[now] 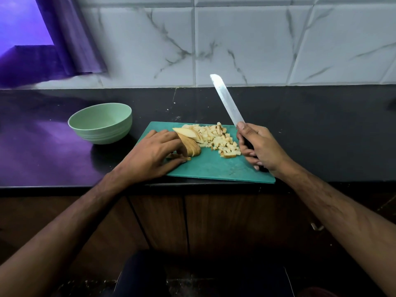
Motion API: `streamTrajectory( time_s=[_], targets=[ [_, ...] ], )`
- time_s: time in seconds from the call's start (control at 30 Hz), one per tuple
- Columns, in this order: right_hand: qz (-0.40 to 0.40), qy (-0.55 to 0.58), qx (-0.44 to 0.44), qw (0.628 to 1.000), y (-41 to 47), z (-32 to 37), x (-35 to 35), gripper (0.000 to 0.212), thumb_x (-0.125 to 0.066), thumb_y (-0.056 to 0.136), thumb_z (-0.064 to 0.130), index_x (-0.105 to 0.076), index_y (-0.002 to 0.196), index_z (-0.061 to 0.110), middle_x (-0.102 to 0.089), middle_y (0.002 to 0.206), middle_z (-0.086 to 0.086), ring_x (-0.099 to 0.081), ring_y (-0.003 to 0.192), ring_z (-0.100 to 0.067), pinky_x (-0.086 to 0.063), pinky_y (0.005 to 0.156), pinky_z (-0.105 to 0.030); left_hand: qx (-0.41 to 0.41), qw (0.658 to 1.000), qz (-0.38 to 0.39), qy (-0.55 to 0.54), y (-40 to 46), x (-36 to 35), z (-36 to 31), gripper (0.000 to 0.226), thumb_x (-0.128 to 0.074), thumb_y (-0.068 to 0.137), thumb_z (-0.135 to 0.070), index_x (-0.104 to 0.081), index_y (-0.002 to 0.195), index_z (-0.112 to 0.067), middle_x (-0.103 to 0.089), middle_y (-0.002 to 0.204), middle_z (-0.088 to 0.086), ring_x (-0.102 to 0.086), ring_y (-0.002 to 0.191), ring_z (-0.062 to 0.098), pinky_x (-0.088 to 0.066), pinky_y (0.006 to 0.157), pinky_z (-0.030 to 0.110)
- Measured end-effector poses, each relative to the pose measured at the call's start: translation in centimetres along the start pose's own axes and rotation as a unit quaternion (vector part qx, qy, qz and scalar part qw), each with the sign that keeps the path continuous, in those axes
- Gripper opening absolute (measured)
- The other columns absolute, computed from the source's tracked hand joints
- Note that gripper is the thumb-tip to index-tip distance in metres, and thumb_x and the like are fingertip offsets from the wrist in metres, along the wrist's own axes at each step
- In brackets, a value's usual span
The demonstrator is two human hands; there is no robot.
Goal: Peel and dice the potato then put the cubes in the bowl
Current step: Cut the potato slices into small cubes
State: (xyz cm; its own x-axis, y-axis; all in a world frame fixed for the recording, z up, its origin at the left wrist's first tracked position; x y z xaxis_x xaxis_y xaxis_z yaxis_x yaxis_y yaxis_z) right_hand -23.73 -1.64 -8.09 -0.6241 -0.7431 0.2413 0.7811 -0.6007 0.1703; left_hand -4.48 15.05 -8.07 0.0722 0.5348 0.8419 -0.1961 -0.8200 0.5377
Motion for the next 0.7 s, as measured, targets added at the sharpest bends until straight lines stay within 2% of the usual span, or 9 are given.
streamTrajectory(
  time_s=[0.13,0.4,0.6,0.7],
  targets=[
    [0.016,-0.005,-0.004,1.0,0.9,-0.2,0.2,0.044,-0.042,0.106,0.049,-0.047,0.085,0.011,-0.031,0.055,-0.002,-0.022,0.036,-0.013,-0.026,0.034,-0.019,-0.015,1.0,-0.004,-0.006,0.6,-0.3,-0.7,0.017,-0.063,0.099,-0.041,-0.066,0.098,-0.024,-0.06,0.097,-0.012,-0.058,0.089,0.013,-0.043,0.072,0.042],
    [0.006,0.033,-0.005,0.999,1.9,-0.7,0.8,0.044,-0.043,0.106,0.049,-0.046,0.083,0.011,-0.031,0.053,-0.003,-0.021,0.034,-0.013,-0.025,0.034,-0.018,-0.049,0.997,-0.046,-0.045,3.3,0.4,-3.6,0.012,-0.068,0.099,-0.03,-0.066,0.098,-0.018,-0.066,0.092,-0.01,-0.061,0.081,0.008,-0.04,0.07,0.037],
    [0.001,0.04,0.004,0.999,1.9,-0.8,0.8,0.044,-0.042,0.107,0.047,-0.046,0.082,0.011,-0.031,0.053,-0.003,-0.022,0.034,-0.013,-0.025,0.034,-0.019,-0.103,0.99,-0.017,0.091,5.8,-1.9,-5.1,0.022,-0.05,0.104,-0.029,-0.062,0.094,-0.014,-0.065,0.08,-0.001,-0.058,0.074,0.025,-0.039,0.071,0.043],
    [0.002,0.037,0.005,0.999,2.0,-0.9,0.9,0.043,-0.041,0.107,0.046,-0.046,0.084,0.011,-0.031,0.052,-0.002,-0.022,0.034,-0.013,-0.025,0.034,-0.019,-0.095,0.991,0.002,0.09,5.8,-2.8,-4.8,0.024,-0.049,0.105,-0.034,-0.061,0.095,-0.016,-0.067,0.082,-0.002,-0.059,0.077,0.025,-0.04,0.074,0.042]
  ],
)
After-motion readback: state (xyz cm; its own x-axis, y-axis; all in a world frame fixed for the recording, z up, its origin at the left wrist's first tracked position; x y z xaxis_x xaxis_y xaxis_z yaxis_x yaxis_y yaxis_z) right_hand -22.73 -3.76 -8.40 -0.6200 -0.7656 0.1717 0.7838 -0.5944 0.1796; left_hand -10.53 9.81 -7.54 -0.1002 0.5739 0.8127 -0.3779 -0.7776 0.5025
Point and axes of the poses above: each hand's wrist, its own y-axis towards the middle knuckle, its own x-axis out of the back of the hand, z = x × y, the point moved 5 cm from there along y, towards the middle knuckle
